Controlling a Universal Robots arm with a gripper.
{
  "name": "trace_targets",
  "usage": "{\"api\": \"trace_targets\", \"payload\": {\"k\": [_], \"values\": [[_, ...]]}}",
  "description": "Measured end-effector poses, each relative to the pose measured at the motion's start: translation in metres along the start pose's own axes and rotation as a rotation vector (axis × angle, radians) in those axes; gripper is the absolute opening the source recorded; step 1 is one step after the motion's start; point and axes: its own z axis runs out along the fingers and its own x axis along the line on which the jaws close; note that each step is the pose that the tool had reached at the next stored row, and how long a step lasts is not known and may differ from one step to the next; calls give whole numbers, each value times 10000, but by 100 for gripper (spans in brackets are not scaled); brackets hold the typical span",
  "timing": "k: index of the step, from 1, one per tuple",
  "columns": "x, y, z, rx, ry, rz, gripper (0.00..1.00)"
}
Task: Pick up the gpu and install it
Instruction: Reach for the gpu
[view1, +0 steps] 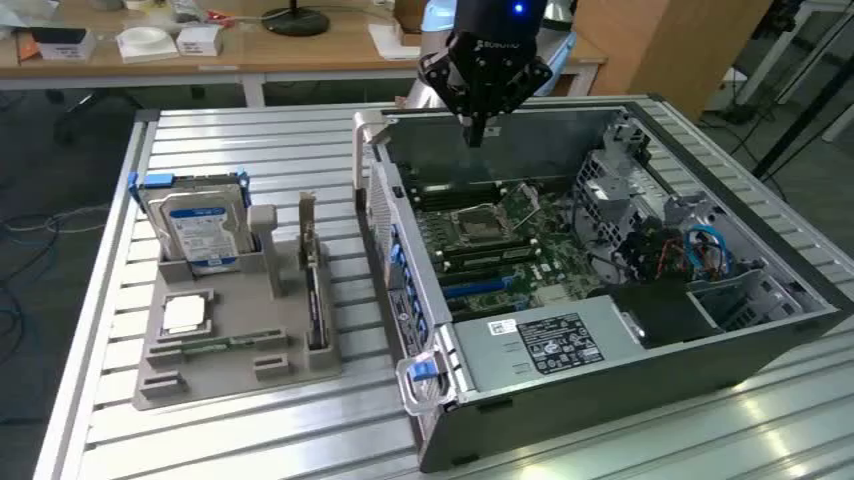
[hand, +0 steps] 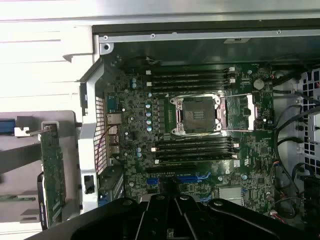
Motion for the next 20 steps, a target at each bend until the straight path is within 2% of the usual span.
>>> {"api": "trace_targets", "payload": {"k": [20], "values": [[36, -3, 1, 0, 0, 0, 11]]}}
